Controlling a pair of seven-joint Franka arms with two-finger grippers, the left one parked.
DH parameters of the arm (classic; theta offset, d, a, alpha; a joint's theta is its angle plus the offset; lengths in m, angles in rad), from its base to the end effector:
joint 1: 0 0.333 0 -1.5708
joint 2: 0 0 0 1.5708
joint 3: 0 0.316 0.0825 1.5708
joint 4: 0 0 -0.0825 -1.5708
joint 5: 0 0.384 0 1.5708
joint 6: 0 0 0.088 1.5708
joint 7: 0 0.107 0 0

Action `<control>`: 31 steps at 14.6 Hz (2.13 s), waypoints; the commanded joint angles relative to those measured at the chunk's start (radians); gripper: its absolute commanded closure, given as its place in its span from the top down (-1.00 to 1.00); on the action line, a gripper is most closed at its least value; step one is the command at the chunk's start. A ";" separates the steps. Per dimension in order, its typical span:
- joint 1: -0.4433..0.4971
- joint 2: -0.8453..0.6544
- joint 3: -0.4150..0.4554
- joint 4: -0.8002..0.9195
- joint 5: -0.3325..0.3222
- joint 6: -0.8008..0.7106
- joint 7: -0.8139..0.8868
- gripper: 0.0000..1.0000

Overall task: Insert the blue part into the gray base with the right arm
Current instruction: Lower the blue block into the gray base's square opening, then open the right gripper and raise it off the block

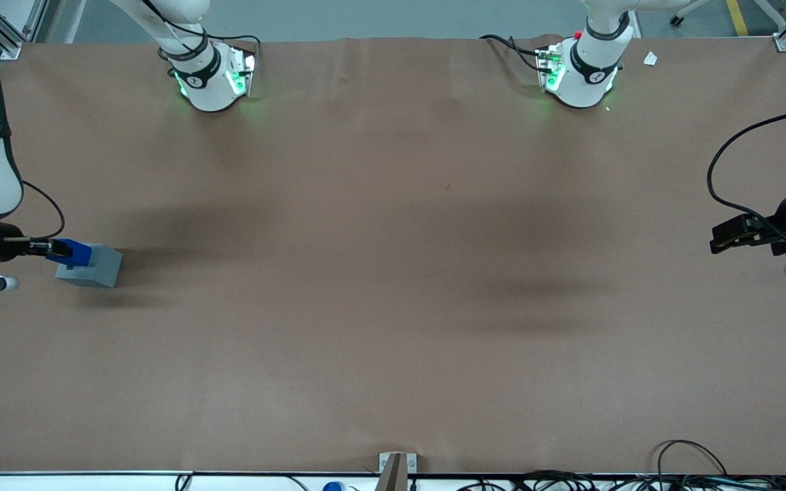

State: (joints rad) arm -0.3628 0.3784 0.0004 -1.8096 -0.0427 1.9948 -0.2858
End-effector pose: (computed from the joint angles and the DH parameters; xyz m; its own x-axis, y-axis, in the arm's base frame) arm 0.5789 -0.2223 0.3193 0.9796 -0.0521 -0.1943 -0.0573 -0.9981 -0.0210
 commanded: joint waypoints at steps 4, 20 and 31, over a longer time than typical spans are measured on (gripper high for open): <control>-0.031 0.016 0.015 -0.008 -0.013 0.013 -0.012 -0.92; -0.035 0.046 0.015 0.001 -0.011 0.078 -0.009 -0.90; -0.028 0.044 0.018 0.053 0.003 -0.014 -0.001 1.00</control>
State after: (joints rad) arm -0.3819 0.4363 0.0052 -1.7965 -0.0431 2.0471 -0.2871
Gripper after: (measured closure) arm 0.044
